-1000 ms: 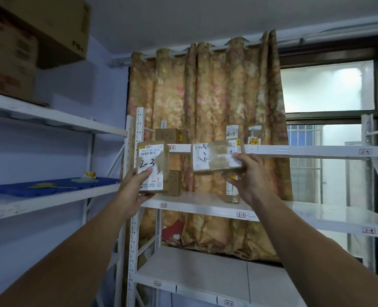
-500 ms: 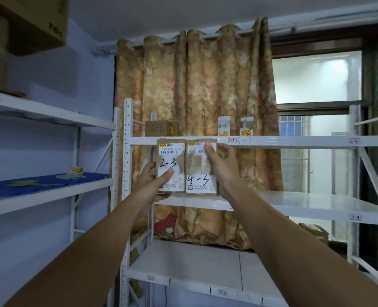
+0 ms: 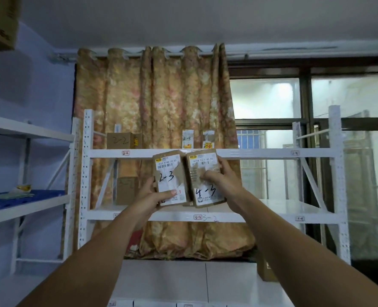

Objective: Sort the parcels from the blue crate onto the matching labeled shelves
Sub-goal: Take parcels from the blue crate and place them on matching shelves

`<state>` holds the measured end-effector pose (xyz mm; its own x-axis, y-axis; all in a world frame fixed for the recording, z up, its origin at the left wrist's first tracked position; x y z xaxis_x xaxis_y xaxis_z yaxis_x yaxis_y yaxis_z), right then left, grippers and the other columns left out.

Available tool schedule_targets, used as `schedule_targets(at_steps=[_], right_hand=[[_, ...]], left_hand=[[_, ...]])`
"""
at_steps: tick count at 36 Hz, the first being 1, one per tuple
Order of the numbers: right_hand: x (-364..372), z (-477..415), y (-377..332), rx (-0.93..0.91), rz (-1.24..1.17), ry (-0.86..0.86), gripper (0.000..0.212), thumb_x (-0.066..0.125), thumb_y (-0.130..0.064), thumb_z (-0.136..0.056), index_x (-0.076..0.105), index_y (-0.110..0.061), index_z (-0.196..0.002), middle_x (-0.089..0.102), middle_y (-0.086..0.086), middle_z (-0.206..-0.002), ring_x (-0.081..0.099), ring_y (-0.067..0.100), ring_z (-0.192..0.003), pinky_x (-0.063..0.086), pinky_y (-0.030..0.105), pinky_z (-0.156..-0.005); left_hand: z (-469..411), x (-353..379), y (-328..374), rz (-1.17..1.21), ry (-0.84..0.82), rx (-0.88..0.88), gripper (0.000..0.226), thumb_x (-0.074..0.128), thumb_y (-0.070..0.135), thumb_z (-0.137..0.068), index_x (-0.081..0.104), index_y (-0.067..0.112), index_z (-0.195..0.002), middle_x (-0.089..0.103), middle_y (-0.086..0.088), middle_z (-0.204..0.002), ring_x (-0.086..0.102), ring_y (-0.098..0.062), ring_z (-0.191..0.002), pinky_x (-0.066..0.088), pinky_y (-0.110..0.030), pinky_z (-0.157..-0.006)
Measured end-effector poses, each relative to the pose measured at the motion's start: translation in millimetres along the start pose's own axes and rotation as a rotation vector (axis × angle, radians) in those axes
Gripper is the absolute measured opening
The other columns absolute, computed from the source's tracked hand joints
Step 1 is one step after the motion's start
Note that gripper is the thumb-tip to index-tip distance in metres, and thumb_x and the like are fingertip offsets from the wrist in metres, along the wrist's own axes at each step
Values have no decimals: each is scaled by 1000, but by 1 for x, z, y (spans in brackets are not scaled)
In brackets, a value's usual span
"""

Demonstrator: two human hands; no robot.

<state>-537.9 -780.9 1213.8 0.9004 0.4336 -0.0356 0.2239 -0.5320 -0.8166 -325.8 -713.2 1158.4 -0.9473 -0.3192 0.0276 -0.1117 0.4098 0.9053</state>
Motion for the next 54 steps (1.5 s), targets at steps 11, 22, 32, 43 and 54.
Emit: schedule_targets(at_steps=[11,22,32,43,54], right_hand=[[-31,7,5,8,-150,166,60,89,-13,-78,49,-16,-123,66,6,-118,74,22,-97,63,38,-78],[-90,10,0,-7,-119,142,60,88,-14,-81,51,-14,-129,63,3,-122,72,18,-98,59,25,-67],[-195,13,32,79,-146,215,57,87,-11,-82,52,-14,-127,68,7,-116,74,26,-95,61,40,-74],[-240,-35,62,46,-211,254,68,86,-9,-83,47,-16,-139,67,8,-125,76,25,-94,63,36,-66],[-245,-147,66,-147,-154,278,57,84,-14,-85,53,-16,-132,66,2,-126,72,22,-103,61,36,-79]], left_hand=[[7,15,23,-214,118,127,73,91,11,-73,53,21,-134,69,-1,-121,69,-23,-105,60,-45,-89],[8,58,8,-220,172,142,65,89,3,-74,55,20,-126,69,5,-108,67,-21,-103,59,-38,-83],[-21,129,-23,-276,229,123,67,94,18,-71,57,20,-126,70,2,-109,70,-21,-98,60,-48,-88],[-91,138,-36,-275,309,175,60,90,13,-76,55,15,-124,69,-1,-112,69,-15,-95,60,-37,-81],[-220,143,-33,-304,295,278,62,85,13,-82,52,16,-134,64,2,-114,65,-22,-105,56,-42,-92]])
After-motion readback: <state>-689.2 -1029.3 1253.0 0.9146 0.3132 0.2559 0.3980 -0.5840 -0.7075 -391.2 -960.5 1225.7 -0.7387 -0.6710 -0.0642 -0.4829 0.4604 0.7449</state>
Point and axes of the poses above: each hand's wrist, its own z-axis away from the middle knuckle, its own x-axis out of the palm, y = z × x, the point moved 10 cm from there along -z, towards the middle knuckle
